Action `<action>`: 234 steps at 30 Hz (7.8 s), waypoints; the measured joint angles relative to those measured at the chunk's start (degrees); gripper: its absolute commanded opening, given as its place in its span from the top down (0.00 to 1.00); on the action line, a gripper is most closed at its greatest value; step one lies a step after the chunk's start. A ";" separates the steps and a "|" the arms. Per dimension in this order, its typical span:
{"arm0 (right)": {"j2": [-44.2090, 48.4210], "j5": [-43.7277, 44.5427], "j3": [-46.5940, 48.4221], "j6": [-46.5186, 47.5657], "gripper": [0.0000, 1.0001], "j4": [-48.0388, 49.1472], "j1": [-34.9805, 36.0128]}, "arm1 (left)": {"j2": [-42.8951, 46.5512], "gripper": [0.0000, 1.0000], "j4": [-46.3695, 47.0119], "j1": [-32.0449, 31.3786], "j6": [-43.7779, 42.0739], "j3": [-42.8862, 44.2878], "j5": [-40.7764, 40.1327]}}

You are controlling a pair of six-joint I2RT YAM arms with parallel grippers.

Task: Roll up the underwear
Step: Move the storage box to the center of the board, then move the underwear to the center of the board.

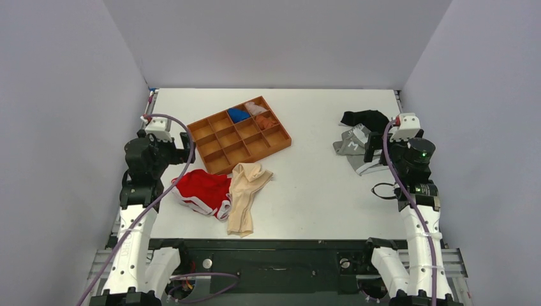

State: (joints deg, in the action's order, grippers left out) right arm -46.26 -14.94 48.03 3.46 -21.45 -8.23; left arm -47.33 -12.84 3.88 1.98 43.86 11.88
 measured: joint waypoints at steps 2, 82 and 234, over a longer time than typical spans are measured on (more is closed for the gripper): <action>0.81 -0.22 -0.09 0.00 0.00 -0.55 0.02 | 0.39 0.03 -0.50 0.00 -0.26 0.57 0.39; 0.22 -2.12 -5.42 0.85 0.00 -0.13 0.02 | -68.74 0.47 -22.67 -20.92 -11.93 39.80 -16.98; -58.45 -4.57 20.76 11.17 0.18 5.46 50.07 | -18.16 0.02 -33.42 -11.23 -30.73 -1.55 -4.59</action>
State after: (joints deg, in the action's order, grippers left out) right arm -104.71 -19.51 68.79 14.63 -15.99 41.85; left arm -65.49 -46.26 -7.35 -28.75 42.30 7.29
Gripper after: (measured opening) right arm 0.900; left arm 0.979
